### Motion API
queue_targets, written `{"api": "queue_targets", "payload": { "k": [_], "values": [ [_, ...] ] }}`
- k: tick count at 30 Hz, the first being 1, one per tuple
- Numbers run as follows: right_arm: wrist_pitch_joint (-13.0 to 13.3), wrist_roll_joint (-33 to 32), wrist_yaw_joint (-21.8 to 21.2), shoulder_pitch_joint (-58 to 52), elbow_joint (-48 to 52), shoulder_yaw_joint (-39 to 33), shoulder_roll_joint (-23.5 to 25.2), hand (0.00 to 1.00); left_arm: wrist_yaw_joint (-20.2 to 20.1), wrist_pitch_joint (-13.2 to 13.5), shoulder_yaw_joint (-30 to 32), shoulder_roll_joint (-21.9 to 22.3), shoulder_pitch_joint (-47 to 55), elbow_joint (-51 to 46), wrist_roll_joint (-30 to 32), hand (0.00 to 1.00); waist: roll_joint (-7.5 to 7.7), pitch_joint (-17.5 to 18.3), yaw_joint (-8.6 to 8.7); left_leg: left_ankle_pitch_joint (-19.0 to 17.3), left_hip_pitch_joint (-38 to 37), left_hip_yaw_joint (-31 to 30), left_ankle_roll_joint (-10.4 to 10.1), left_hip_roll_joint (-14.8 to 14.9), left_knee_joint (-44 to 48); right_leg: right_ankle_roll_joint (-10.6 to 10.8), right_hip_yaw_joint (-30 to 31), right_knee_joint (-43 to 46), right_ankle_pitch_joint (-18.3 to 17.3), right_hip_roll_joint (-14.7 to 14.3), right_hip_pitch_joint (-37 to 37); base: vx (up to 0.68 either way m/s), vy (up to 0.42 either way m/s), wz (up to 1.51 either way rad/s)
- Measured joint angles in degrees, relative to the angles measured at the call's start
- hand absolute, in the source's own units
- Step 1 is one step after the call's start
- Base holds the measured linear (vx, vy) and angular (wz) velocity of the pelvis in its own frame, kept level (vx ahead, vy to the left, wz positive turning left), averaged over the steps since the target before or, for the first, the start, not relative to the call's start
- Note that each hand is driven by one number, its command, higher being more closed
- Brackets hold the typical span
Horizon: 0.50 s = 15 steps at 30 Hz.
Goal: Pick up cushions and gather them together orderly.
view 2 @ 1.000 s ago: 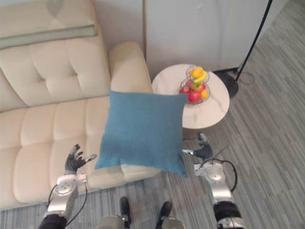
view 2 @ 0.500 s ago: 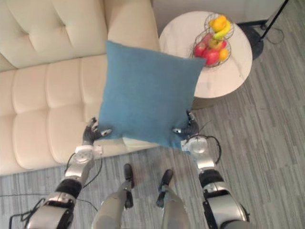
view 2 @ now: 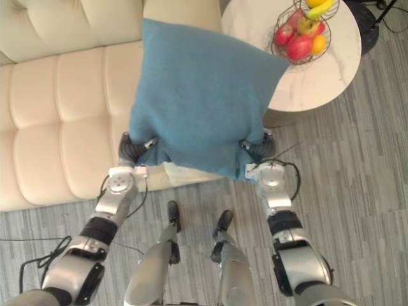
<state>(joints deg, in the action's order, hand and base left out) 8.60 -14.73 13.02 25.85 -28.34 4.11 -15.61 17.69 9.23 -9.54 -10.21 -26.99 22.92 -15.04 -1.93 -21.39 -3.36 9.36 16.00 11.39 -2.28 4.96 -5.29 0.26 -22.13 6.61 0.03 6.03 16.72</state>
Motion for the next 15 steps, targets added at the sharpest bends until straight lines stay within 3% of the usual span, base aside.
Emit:
{"api": "queue_targets", "payload": {
  "k": [8, 15],
  "values": [
    [-0.2, 1.3, 0.0, -19.4, 16.0, -1.9, 5.1, 1.0, -0.2, -0.1, -3.4, 2.5, 14.6, -11.2, 0.3, 1.0, -0.68, 0.9, 0.63, -0.3, -6.5, -2.4, -0.4, -0.4, -0.5, 0.8, -1.6, 0.0, -2.3, 0.3, -7.6, 0.07, -0.005, 0.16],
    [-0.3, 3.7, 0.0, -31.0, 25.7, -1.7, 10.1, 1.0, -0.6, -0.1, -3.9, 3.1, 27.9, -20.6, 0.2, 1.0, -1.89, 7.9, 1.12, -1.4, -9.9, -3.6, -1.1, -0.5, -0.6, 1.3, -2.9, -0.5, -3.2, 0.4, -12.0, 0.02, 0.011, 0.11]
  ]
}}
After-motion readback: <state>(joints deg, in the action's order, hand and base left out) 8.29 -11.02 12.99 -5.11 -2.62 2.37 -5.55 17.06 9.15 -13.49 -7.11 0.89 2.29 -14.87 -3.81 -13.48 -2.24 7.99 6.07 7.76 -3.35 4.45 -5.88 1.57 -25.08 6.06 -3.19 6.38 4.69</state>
